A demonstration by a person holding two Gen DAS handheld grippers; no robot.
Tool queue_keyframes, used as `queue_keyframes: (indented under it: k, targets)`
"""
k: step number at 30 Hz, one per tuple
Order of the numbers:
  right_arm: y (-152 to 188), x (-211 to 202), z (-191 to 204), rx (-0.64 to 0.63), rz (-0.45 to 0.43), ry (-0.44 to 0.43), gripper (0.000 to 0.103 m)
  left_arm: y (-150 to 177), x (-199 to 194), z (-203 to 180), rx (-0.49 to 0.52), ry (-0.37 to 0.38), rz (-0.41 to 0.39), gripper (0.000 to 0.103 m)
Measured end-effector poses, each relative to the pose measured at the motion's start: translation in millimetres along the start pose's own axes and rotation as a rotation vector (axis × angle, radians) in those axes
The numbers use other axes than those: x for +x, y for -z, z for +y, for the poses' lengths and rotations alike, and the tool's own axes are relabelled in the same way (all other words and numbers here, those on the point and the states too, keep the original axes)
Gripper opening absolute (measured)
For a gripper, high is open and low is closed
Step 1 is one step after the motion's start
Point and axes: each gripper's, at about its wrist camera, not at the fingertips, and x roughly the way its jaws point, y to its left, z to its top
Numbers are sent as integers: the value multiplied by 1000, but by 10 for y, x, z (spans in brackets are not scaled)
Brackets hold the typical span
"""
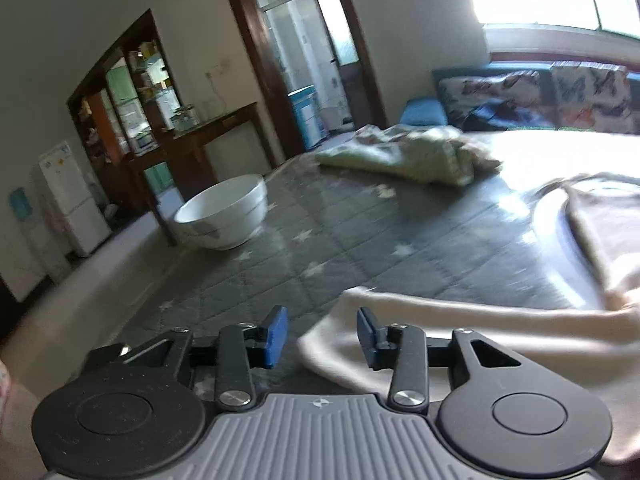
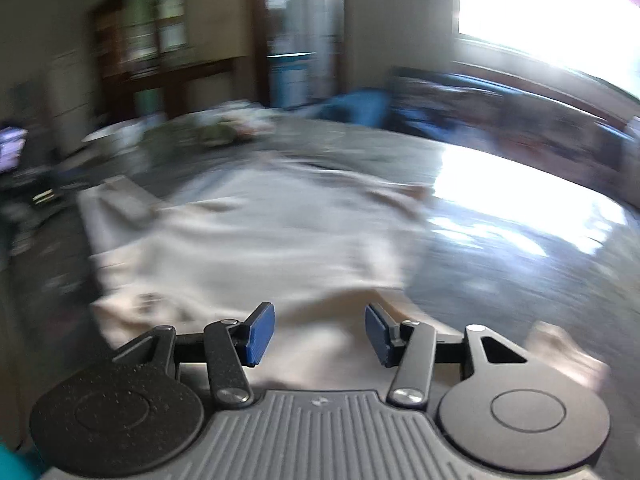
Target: Fold clothes
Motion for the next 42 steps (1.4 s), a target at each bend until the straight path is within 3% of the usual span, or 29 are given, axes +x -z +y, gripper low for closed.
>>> queue_keyframes:
  k: [4, 7, 14, 16, 23, 27, 33, 35, 38, 40, 42]
  targets:
    - [5, 67, -530, 125, 17, 192, 48, -50, -252, -254, 16, 117, -25, 46]
    - [40, 176, -810, 193, 48, 249, 43, -69, -454, -482, 38, 213, -46, 50]
    - [174, 396, -954, 208, 107, 301, 21, -30, -946, -1246, 168, 494, -95, 56]
    - [177, 353, -943, 193, 90, 310, 6, -14, -1046, -1443, 192, 566, -96, 56]
    - [75, -20, -929, 171, -47, 333, 3, 68, -1311, -2120, 284, 771, -93, 56]
    - [140, -407, -978, 206, -132, 370, 3, 194, -1411, -2357, 333, 836, -77, 56]
    - [666, -451, -1325, 318, 12, 488, 8, 367, -1500, -2453, 414, 894, -64, 56]
    - [734, -472, -1376, 331, 16, 515, 9, 401, -1508, -2446, 428, 899, -62, 57]
    - [675, -461, -1335, 316, -15, 467, 11, 414, -1515, -2451, 429, 901, -58, 57]
    - [587, -371, -1238, 283, -31, 402, 22, 414, -1504, -2462, 430, 903, -53, 57]
    - [507, -228, -1169, 254, -25, 346, 23, 431, -1512, -2470, 438, 904, -48, 57]
